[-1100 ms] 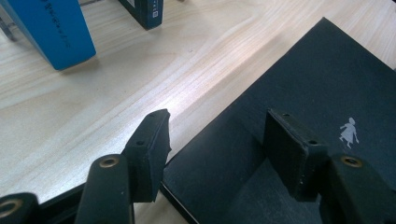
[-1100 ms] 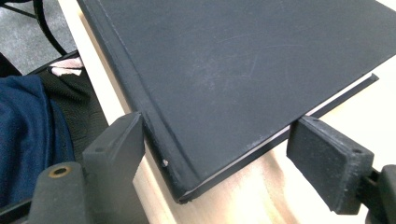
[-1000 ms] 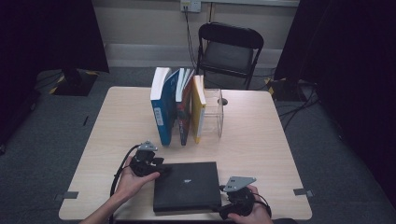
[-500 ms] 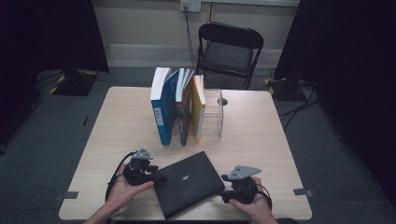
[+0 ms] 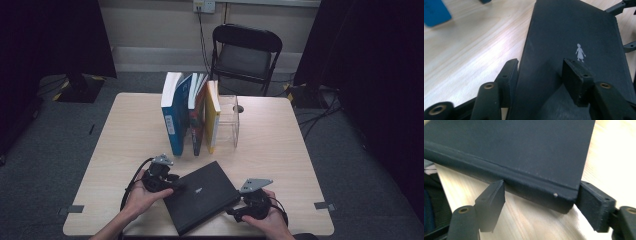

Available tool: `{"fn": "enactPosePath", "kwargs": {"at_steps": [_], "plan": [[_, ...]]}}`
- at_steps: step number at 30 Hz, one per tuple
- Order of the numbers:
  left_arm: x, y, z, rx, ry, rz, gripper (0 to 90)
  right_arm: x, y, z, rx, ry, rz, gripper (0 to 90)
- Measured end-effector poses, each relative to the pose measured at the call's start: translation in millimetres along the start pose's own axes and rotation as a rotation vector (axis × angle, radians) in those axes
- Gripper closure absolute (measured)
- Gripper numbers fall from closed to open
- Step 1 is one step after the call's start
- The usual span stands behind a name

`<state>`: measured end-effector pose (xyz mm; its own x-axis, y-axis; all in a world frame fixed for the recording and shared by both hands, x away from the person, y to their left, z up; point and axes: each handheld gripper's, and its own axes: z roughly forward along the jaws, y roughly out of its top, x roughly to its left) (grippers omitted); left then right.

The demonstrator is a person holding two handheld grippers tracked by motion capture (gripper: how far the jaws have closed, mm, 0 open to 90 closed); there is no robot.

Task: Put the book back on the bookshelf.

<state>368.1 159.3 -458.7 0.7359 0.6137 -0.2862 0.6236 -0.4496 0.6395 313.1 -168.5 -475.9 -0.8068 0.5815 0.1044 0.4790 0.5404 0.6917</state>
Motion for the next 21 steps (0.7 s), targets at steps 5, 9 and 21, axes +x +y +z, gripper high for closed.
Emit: {"fn": "enactPosePath", "kwargs": {"at_steps": [5,9,21], "plan": [[-4.0,-7.8,-6.7,0.012,0.001,0.004,47.1,-0.3,2.5,0.4,-0.01,-0.045,-0.017,28.7],[-7.5,-14.4,-12.5,0.022,0.012,0.0,45.6,-3.7,6.5,2.8,-0.011,-0.077,-0.005,28.8],[-20.7,-30.7,-24.3,0.058,-0.024,0.029,46.0,-23.6,20.7,15.0,-0.037,-0.164,0.044,31.1]]}}
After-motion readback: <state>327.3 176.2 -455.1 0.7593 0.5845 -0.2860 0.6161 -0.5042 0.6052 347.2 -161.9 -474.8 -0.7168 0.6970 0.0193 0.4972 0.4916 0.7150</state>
